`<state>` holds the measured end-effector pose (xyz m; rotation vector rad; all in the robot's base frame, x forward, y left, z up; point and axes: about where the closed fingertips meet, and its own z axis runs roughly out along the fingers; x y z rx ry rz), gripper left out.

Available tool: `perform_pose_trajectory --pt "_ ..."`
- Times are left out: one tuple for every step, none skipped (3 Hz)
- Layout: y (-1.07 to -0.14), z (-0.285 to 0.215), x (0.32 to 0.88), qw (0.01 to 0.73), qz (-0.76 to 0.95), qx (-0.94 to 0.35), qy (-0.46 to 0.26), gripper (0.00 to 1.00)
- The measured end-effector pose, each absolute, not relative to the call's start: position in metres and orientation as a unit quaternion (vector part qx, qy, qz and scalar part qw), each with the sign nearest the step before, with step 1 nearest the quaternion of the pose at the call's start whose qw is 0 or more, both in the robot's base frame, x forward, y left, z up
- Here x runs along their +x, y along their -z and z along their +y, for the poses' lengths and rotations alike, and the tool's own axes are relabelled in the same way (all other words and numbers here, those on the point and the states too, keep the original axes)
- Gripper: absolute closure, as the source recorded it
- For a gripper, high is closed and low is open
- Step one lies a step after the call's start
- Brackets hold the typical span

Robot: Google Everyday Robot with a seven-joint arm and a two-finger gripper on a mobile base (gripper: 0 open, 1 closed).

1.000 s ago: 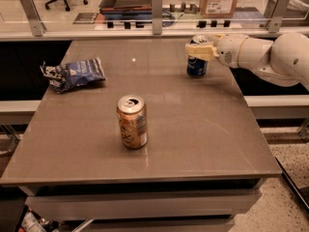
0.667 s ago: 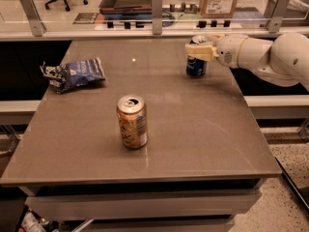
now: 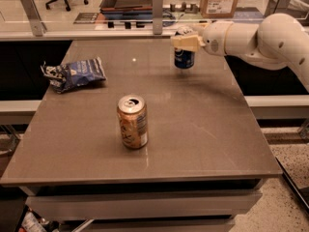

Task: Move pepsi can near blue chip bag

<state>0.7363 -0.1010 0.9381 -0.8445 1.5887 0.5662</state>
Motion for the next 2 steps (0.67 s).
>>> perform_pose_trajectory --pt "-0.955 -0.052 0.738 0.580 0.671 -0.393 -0.244 1.00" --pt "-0.960 0.004 0.739 0.573 0.655 -0.420 -0.256 1.00"
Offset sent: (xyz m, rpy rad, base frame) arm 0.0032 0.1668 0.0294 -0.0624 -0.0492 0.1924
